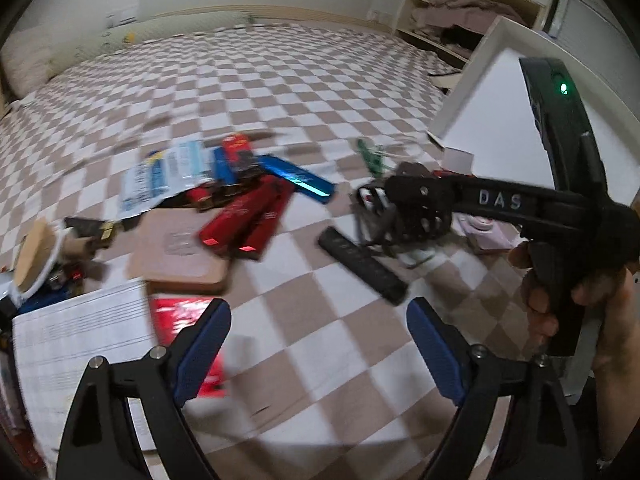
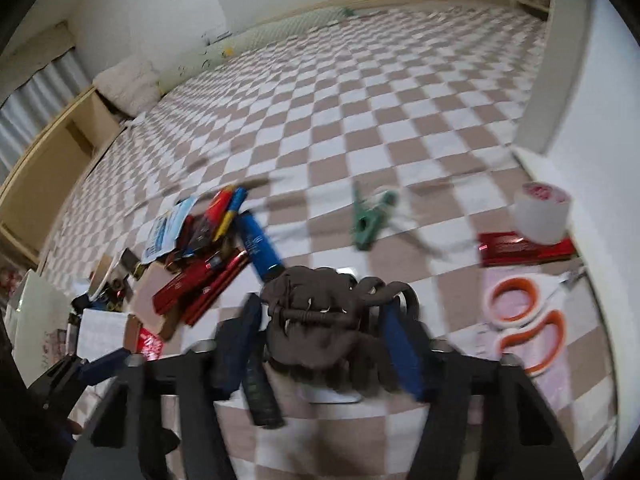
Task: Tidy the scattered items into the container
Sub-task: 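Bring right gripper to the black claw clip while left gripper approaches a black stick, then close right gripper on the black claw clip while left gripper reaches the black cylinder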
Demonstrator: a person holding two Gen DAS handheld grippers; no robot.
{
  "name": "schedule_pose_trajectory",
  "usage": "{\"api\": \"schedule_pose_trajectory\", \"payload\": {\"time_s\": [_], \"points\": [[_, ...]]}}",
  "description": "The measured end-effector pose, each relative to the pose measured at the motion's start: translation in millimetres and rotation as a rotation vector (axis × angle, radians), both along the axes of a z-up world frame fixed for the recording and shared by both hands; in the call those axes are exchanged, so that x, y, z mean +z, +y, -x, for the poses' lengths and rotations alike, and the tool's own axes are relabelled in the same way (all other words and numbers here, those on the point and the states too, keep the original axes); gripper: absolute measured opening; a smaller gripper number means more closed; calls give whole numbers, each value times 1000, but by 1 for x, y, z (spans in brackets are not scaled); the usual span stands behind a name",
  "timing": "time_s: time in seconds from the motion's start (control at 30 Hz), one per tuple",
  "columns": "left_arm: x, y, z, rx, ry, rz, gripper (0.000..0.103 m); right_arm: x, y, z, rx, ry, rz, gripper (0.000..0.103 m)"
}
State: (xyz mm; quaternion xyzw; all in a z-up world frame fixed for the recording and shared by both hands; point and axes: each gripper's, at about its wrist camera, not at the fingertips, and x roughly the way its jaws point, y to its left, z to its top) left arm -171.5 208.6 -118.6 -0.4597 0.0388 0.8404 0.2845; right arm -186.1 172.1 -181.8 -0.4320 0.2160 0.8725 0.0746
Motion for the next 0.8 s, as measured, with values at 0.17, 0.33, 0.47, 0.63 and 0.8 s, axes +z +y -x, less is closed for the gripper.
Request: {"api": "schedule_pose_trajectory", "payload": {"time_s": [0.17,0.33,0.47,0.63,0.8], "points": [[-5,33,6,-34,-32,-23,83,2,17,-14,-54,26,34,55],[-21,57,17,14,-96,11,61,4,25,-24,-81,46,67,55],[-28,53,11,34,-76,27,49,4,26,-27,-85,53,76,55],[-29,34,7,44,-68,22,22,2,26,-31,-82,53,83,55],[-25,21,-9,-4,-45,42,22,2,24,-33,-76,54,85,55]]}}
